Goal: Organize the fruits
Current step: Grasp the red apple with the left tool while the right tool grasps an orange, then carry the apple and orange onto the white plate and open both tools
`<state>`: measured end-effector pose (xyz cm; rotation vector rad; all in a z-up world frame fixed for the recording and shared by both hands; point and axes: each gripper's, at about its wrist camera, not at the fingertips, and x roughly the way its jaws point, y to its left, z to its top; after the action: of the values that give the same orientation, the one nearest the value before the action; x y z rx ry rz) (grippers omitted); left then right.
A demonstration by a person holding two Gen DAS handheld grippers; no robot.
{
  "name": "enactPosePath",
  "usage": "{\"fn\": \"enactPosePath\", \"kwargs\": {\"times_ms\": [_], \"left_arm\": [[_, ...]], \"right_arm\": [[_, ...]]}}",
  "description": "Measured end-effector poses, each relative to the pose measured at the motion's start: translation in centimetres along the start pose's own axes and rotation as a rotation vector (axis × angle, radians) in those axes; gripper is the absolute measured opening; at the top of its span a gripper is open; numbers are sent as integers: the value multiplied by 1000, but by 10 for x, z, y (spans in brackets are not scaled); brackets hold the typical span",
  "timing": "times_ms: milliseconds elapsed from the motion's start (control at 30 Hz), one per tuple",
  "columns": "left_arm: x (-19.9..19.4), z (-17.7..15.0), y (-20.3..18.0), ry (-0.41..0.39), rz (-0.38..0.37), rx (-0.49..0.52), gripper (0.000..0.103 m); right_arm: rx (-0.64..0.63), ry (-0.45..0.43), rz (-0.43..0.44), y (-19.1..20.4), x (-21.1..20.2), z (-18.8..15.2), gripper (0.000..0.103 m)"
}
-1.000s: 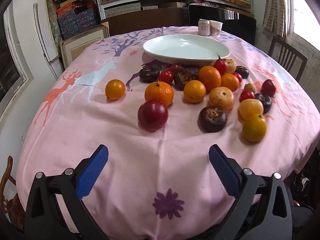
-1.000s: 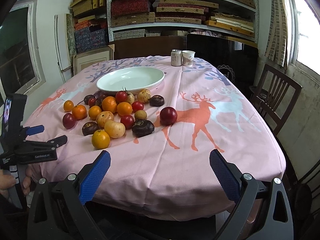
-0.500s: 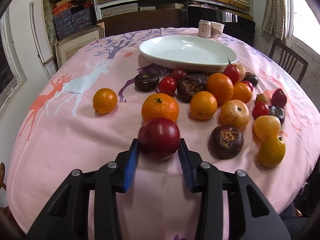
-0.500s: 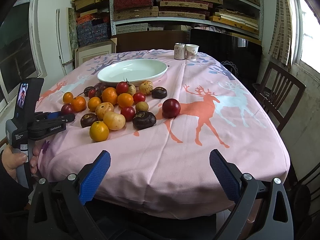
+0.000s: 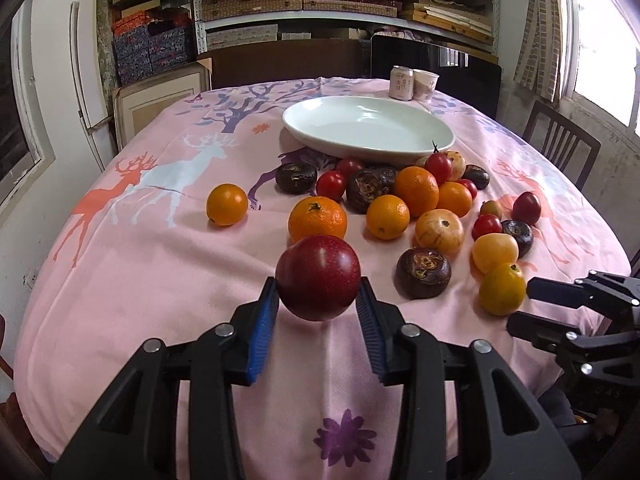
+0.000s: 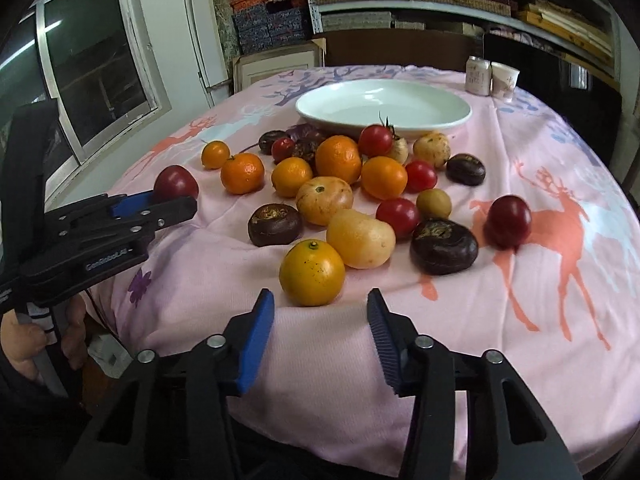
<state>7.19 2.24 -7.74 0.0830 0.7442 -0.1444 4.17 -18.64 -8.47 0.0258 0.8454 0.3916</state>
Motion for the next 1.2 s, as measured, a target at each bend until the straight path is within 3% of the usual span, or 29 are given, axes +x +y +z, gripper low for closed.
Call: {"fn": "enactPosePath", "kwargs": {"times_ms": [200,300,400,800,1000,1200], "left_arm": [[-3,-7,8,-1,-5,-9,39],[-2,-8,13,1,-4,-19,39],[-1,-9,17,2,-2,-26,39],[-10,-4,16,-20,-35,-37,39],[-7,25,5,-33,-60,2,39],[14,79,-4,-20,-112,26,39]], "right_arm": [[28,-11,13,5,11,7,47],[38,-15,1,6,20,11,37],[52,-26,9,4,21,11,37],[69,-116,52,-12,-17,9,37],[103,-189,44,-42,-38,36,37],[158,-212,28,-84,-35,79,37]]}}
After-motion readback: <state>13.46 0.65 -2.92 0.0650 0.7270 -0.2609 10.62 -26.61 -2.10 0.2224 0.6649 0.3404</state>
